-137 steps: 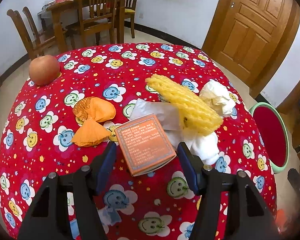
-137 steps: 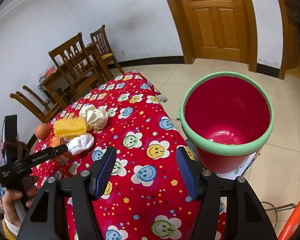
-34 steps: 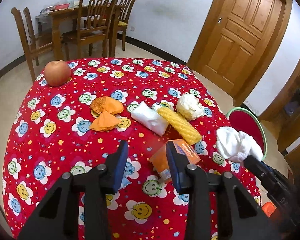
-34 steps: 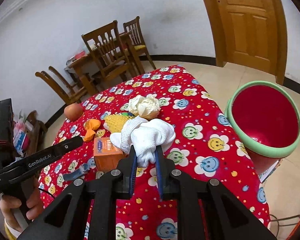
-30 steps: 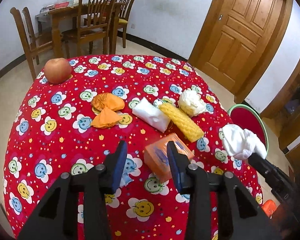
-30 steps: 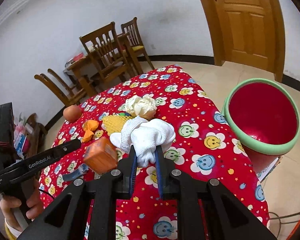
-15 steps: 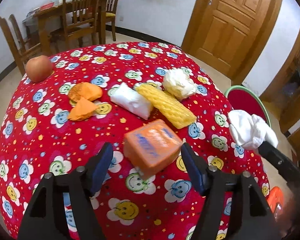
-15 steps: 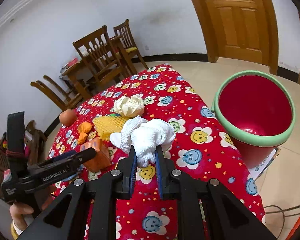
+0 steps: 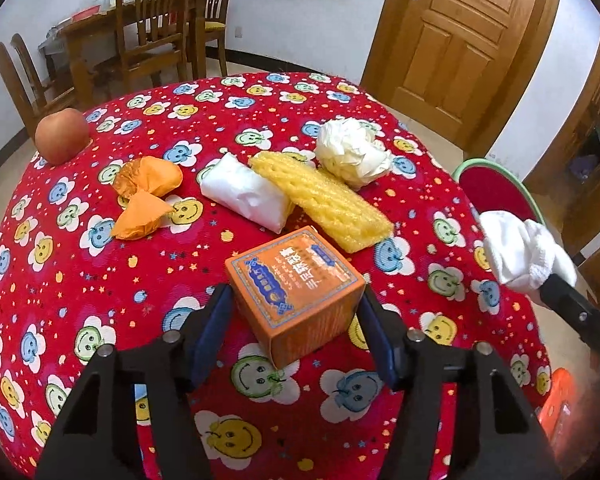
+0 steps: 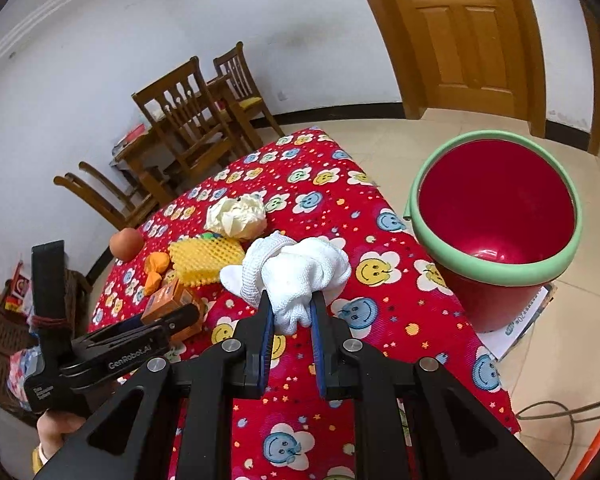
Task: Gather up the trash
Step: 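Carry the box and white cloth in both grippers over the bin, then open the right gripper to drop the white cloth into the bin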
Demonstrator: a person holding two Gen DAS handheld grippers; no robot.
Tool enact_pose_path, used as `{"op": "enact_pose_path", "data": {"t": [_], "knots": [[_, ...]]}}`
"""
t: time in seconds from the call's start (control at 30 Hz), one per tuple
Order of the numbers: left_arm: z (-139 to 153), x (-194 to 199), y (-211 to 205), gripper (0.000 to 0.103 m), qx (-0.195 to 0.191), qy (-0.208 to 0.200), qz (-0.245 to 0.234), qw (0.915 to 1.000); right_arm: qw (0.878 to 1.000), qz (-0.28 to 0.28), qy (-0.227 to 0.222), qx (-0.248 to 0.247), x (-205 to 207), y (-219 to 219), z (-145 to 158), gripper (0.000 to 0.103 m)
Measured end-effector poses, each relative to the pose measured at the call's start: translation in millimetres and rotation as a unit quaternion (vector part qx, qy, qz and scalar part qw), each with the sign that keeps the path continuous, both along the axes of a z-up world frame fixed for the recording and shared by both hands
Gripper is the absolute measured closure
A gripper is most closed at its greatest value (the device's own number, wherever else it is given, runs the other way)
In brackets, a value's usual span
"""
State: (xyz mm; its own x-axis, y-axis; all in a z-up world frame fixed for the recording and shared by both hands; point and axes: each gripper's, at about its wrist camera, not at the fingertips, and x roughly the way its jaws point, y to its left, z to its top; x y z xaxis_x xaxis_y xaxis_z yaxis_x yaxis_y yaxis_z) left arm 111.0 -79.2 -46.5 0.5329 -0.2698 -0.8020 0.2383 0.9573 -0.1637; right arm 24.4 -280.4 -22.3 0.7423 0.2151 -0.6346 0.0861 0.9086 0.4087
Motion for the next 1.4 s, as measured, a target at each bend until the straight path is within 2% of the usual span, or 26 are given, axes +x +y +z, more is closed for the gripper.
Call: {"op": "enact_pose_path", "data": {"t": [0.27, 0.6, 1.03, 1.4], "knots": [[23.5, -9.6, -18.5, 0.04, -0.016, -0.021, -0.031, 0.9992, 1.0, -0.018, -0.006, 0.004, -3.6, -15.3, 1.4, 0.086], [49.6, -5.3, -67.6, 0.04, -0.031, -0.043, -0.087, 0.9948, 0.998, -0.062, -0.017, 0.006, -13.9, -49.4, 5.8, 0.086], [46.3, 12.7, -148.6, 0.04, -0.016, -0.051, -0.141, 0.9886, 0.991, -0.129, -0.024, 0.01, -24.8, -114.4, 2.7, 0.086], [26.1, 26.0, -213.6, 0.04, 0.002, -0.043, -0.183, 0.9821, 0.983, -0.185, 0.001, 0.017, -20.6, -164.3, -22.6, 0.086]]}}
